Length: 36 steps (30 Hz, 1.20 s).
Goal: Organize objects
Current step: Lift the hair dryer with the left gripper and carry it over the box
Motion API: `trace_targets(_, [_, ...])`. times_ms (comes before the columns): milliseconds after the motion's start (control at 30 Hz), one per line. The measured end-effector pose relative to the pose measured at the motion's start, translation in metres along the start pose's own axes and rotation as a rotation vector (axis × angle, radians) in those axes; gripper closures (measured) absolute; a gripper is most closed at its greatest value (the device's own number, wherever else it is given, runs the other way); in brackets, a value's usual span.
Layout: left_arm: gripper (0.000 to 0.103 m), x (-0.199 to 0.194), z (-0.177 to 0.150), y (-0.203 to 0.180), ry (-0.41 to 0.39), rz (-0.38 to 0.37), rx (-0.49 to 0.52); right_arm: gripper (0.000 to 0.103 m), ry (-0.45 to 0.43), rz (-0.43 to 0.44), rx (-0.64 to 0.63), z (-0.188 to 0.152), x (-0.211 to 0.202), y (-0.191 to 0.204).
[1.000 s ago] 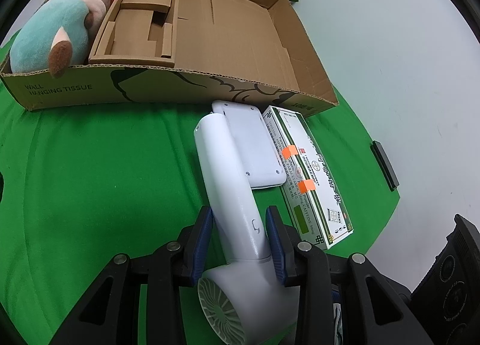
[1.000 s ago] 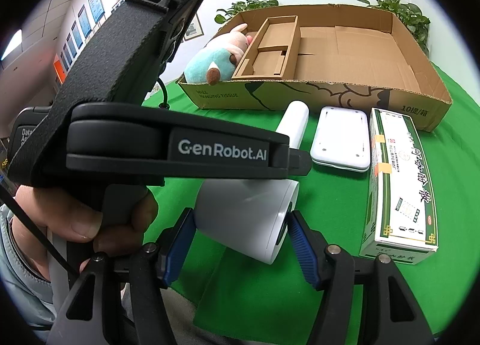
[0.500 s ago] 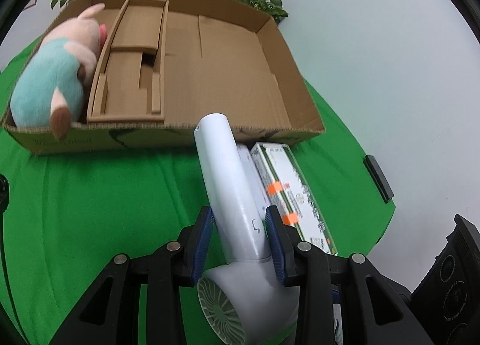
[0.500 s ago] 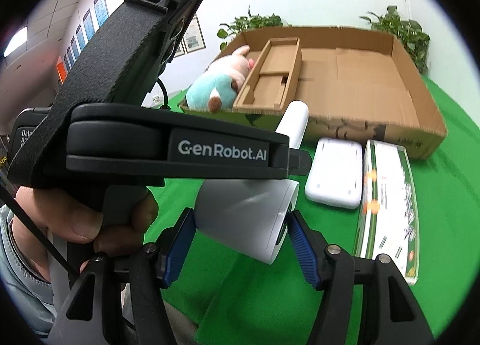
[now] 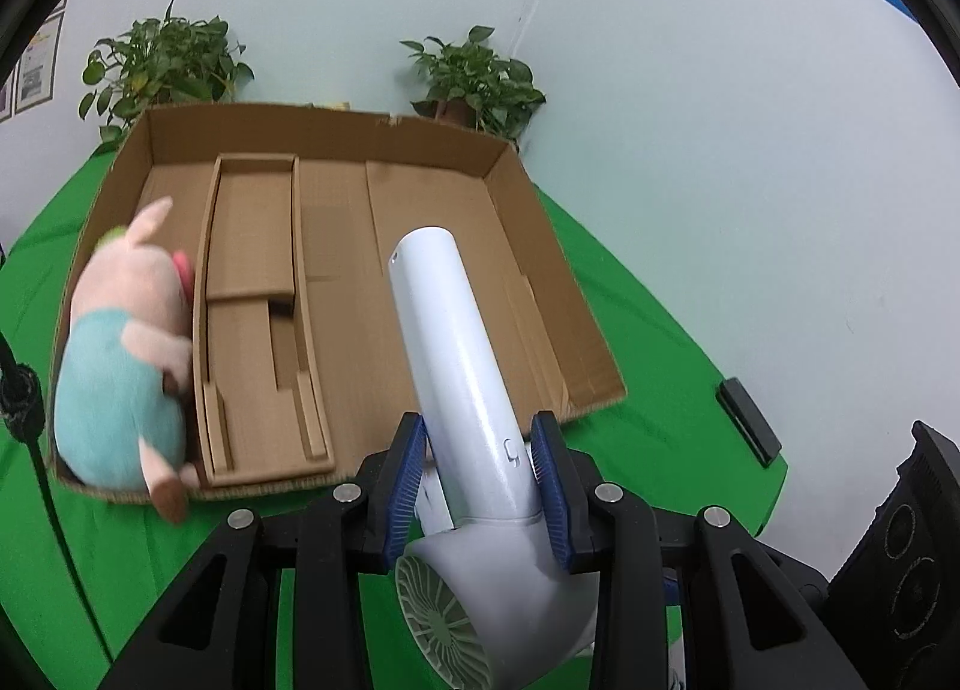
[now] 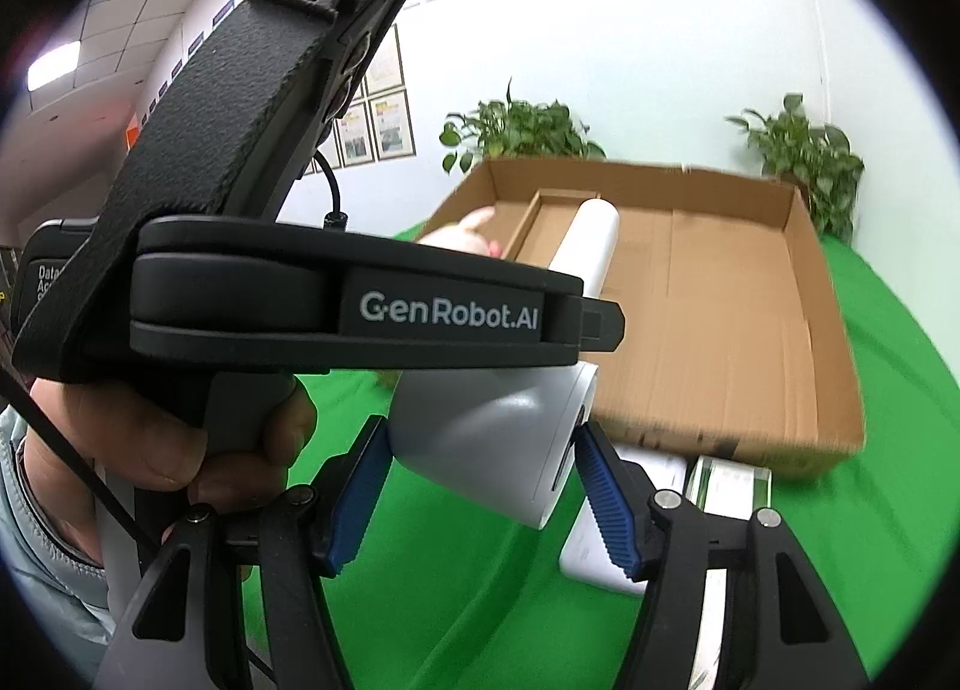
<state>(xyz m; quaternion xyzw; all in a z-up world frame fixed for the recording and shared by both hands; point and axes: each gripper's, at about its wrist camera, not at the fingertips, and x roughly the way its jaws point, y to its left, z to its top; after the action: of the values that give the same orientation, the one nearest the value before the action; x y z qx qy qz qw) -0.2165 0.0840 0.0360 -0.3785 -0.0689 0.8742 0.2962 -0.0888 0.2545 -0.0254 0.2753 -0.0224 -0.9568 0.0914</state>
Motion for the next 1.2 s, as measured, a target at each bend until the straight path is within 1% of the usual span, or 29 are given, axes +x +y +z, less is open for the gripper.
trace_targets(233, [0.07, 0.007, 0.052, 0.004, -0.038, 0.015, 0.037, 0.041, -0.028, -0.001, -0.023, 0.037, 0.018, -0.019])
trace_targets(367, [0.07, 0.014, 0.074, 0.009, -0.049, 0.027, 0.039, 0.041, -0.029, 0.004, -0.041, 0.051, 0.028, -0.029])
trace_targets(533, [0.07, 0.043, 0.094, 0.028, -0.024, 0.047, 0.016, 0.041, -0.001, 0.033, -0.036, 0.062, 0.052, -0.047])
trace_targets(633, [0.07, 0.07, 0.097, 0.041, 0.015, 0.057, -0.004, 0.041, 0.031, 0.052, -0.016, 0.062, 0.069, -0.059])
trace_targets(833, [0.07, 0.123, 0.088, 0.063, 0.101, 0.078, -0.041, 0.041, 0.108, 0.093, 0.044, 0.045, 0.102, -0.08])
trace_targets(1200, [0.069, 0.173, 0.076, 0.08, 0.194, 0.112, -0.053, 0.041, 0.196, 0.131, 0.108, 0.023, 0.128, -0.099])
